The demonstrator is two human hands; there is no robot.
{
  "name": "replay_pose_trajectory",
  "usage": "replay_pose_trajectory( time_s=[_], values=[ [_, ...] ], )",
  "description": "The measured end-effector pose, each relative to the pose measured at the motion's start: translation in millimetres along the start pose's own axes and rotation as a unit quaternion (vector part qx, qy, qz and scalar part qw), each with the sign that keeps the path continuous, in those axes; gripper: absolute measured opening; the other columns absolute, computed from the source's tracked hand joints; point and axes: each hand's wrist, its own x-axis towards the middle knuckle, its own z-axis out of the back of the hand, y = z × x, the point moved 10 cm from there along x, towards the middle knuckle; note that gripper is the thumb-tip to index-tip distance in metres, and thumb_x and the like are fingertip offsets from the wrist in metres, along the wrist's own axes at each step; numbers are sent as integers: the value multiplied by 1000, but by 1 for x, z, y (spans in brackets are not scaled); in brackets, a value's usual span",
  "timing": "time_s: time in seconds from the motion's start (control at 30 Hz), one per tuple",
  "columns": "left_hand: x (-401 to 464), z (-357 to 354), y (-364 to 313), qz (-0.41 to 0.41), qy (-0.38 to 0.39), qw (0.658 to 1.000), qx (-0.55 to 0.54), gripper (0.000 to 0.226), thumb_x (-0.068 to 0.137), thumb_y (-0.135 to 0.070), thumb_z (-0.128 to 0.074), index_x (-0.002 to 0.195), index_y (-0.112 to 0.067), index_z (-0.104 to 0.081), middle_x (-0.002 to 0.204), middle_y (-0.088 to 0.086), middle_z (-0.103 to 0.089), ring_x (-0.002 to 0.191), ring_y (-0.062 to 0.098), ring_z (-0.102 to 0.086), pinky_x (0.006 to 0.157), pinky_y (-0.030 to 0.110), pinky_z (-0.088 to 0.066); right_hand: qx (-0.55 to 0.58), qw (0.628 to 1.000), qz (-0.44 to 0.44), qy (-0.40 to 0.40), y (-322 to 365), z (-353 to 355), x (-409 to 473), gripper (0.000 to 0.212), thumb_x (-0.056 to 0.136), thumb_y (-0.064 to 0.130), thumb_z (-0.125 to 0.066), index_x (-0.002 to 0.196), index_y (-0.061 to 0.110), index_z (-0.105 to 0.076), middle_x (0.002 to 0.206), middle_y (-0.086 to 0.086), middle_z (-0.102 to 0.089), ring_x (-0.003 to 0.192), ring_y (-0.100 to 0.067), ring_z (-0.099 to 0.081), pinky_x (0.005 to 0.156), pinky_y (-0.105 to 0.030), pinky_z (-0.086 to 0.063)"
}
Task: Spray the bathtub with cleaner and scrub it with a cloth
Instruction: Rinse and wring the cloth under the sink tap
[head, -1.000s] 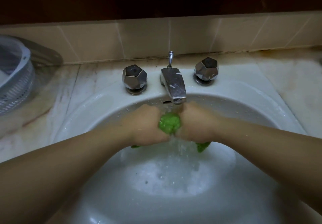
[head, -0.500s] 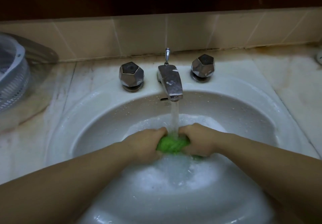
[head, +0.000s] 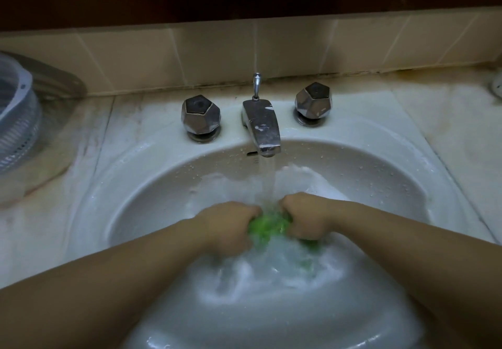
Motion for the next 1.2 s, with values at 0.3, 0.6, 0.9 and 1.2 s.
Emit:
replay_pose_trajectory(
  time_s=[0.3, 0.6, 0.9, 1.2],
  values=[
    [-22, 75, 8, 25, -105, 982, -153, 40, 82, -21, -74, 110, -25, -46, 94, -5, -62, 81, 11, -61, 65, 29, -51, 305, 951, 25, -33, 15, 46, -13, 62, 65, 16, -93, 116, 25, -58, 102, -4, -73, 89, -18, -73, 75, -37, -62],
    [-31, 90, 11, -12, -116, 987, -112, 35, 91, -29, -70, 120, -42, -54, 106, -17, -67, 92, 7, -62, 72, 19, -47, 40, 991, 47, -116, 28, 59, -2, 32, 93, 17, -69, 124, 19, -65, 114, -4, -69, 94, -21, -66, 72, -23, -53],
    [-38, 87, 21, 17, -96, 984, -150, 38, 90, -35, -65, 121, -32, -44, 101, -11, -66, 93, 17, -64, 77, 31, -52, 351, 911, 126, -177, 51, 76, -2, 26, 81, 15, -86, 104, 13, -73, 98, -1, -77, 91, -14, -72, 89, -35, -59],
    [-45, 94, 26, -50, -148, 940, -304, 40, 95, -29, -71, 127, -39, -50, 105, -8, -70, 94, 8, -68, 84, 34, -57, 690, 718, 37, -88, 40, 44, 2, 50, 81, 15, -69, 129, 8, -57, 109, -21, -71, 84, -35, -70, 67, -44, -57]
  ],
)
